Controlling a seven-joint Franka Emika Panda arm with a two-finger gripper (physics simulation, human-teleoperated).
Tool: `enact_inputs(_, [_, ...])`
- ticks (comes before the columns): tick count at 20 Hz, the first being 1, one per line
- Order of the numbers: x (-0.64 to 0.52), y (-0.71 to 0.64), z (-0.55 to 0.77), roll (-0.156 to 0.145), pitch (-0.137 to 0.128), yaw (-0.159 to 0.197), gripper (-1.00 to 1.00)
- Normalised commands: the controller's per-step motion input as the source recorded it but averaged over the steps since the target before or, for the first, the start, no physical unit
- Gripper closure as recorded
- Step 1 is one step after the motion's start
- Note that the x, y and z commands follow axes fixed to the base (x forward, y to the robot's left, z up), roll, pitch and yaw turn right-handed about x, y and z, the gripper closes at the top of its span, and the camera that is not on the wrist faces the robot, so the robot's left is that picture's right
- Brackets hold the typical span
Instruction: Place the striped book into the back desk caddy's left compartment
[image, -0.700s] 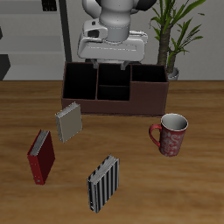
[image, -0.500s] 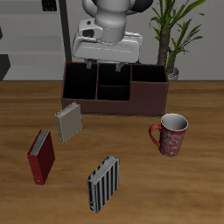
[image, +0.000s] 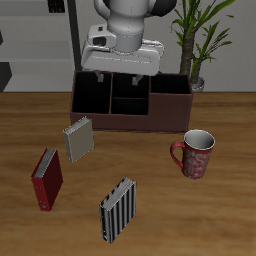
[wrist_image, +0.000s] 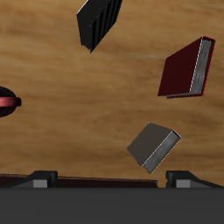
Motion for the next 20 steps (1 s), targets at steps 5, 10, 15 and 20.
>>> enact_inputs(5, [0.50, 0.50, 0.19, 0.021, -0.022, 0.026, -1.00])
enact_inputs(10, [0.51, 0.34, 0.17, 0.020, -0.018, 0.021, -1.00])
enact_inputs(15, [0.58, 0.30, 0.05, -0.010, -0.032, 0.030, -1.00])
enact_inputs(20, [0.38, 0.01, -0.04, -0.003, -0.003, -0.005, -1.00])
